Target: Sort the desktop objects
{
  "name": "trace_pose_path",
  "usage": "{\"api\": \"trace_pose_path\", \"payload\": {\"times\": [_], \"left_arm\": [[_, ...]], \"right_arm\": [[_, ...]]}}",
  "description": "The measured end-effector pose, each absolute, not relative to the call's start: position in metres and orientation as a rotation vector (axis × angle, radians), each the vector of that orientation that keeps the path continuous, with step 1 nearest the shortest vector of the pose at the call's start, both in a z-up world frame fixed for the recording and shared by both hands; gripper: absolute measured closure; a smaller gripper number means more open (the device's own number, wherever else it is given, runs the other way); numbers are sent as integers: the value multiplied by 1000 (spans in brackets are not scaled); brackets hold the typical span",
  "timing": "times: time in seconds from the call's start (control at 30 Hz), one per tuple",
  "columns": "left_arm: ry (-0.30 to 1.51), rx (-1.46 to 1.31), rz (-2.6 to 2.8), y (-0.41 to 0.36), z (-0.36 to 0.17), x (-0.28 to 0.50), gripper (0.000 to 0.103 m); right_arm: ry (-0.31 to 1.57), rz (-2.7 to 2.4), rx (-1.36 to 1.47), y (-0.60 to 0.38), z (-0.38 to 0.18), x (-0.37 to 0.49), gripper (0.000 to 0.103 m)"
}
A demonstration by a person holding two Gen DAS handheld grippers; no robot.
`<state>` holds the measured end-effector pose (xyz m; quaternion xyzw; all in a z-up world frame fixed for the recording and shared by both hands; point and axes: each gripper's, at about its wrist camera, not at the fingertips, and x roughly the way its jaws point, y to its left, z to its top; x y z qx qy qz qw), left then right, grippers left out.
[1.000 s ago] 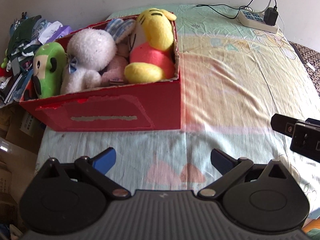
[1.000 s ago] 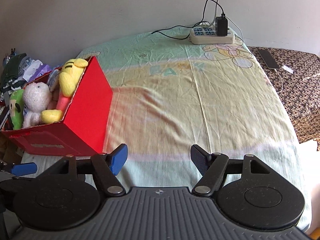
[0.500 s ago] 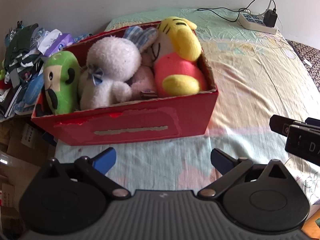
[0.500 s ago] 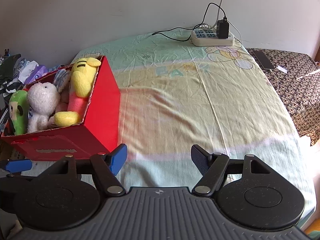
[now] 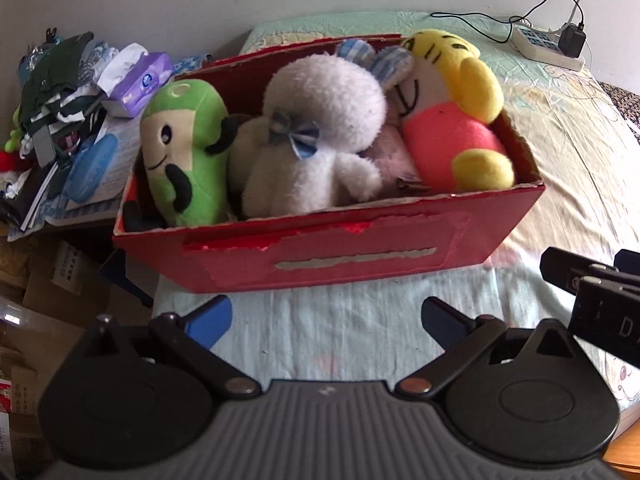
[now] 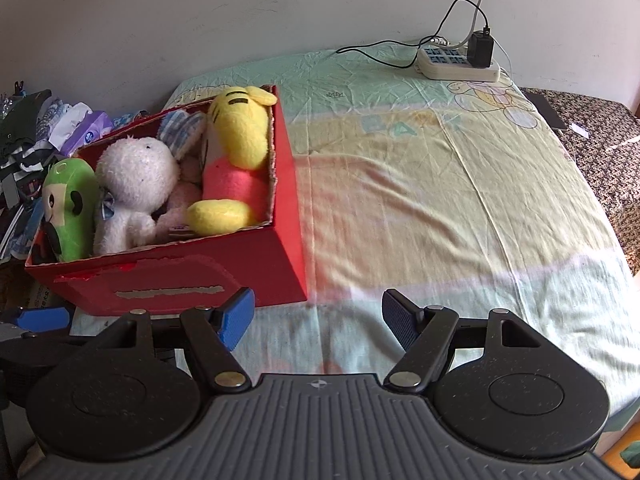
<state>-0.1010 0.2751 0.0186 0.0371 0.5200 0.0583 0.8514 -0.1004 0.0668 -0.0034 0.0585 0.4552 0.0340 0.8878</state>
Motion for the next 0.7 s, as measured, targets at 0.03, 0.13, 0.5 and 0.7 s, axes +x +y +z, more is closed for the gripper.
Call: {"api": "trace_pose_path", "payload": {"times": [0.03,0.13,0.5,0.7], "left_arm": [[1094,78,125,281,19,-101,2],[1087,74,135,296,22,-103,2],[1022,51,189,345,48,-108,2],[1006,36,202,363,58,-105,2]], "right_arm": [[946,72,120,73,-3,-101,29],[944,68,110,88,-2,-100,29],[918,87,63,132,18,-100,29],[887,85,67,148,32,-102,25]]}}
